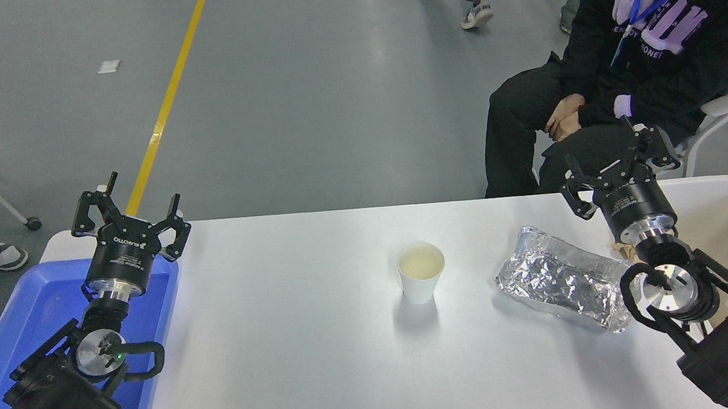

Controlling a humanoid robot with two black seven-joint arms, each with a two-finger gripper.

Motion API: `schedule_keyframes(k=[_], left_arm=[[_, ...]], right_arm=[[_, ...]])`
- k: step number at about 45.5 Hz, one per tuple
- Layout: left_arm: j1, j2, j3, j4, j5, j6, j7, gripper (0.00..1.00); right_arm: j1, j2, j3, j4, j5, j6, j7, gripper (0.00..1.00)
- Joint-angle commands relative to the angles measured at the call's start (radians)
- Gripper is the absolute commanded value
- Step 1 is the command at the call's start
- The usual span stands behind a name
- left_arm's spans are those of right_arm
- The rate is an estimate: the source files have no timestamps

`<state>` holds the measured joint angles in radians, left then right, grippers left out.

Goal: Pick up paper cup place in dustbin

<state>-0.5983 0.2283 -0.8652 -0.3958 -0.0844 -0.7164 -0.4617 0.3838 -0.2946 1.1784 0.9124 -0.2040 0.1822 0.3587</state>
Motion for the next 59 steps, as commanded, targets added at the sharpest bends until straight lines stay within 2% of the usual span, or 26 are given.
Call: schedule_keyframes(k=[1,29,39,44,52,59], left_arm=[[0.000,-0.001,0.000,0.000,0.000,0.000,0.000,0.98],[0.000,-0.001,0.000,0.000,0.000,0.002,0.000,0.98],[0.000,0.000,0.000,0.000,0.000,0.002,0.000,0.98],[0.000,-0.001,0.000,0.000,0.000,0.002,0.000,0.98],[0.000,0.000,0.000,0.000,0.000,0.002,0.000,0.98],[0.000,-0.001,0.000,0.002,0.000,0.002,0.000,0.98]], right_arm=[[0.003,-0.001,0.000,0.002,0.000,-0.003,0.000,1.00],[0.007,-0.003,0.000,-0.012,0.000,-0.006,0.000,1.00],[0.024,-0.011,-0.011,-0.013,-0.002,-0.007,-0.015,1.00],[0.044,-0.083,-0.083,0.008,0.005,-0.012,-0.029,1.00],[0.170,-0.219,-0.374,0.011,0.014,-0.102,-0.047,1.00],[0.340,-0.369,-0.748,0.049,0.127,-0.122,-0.046,1.00]])
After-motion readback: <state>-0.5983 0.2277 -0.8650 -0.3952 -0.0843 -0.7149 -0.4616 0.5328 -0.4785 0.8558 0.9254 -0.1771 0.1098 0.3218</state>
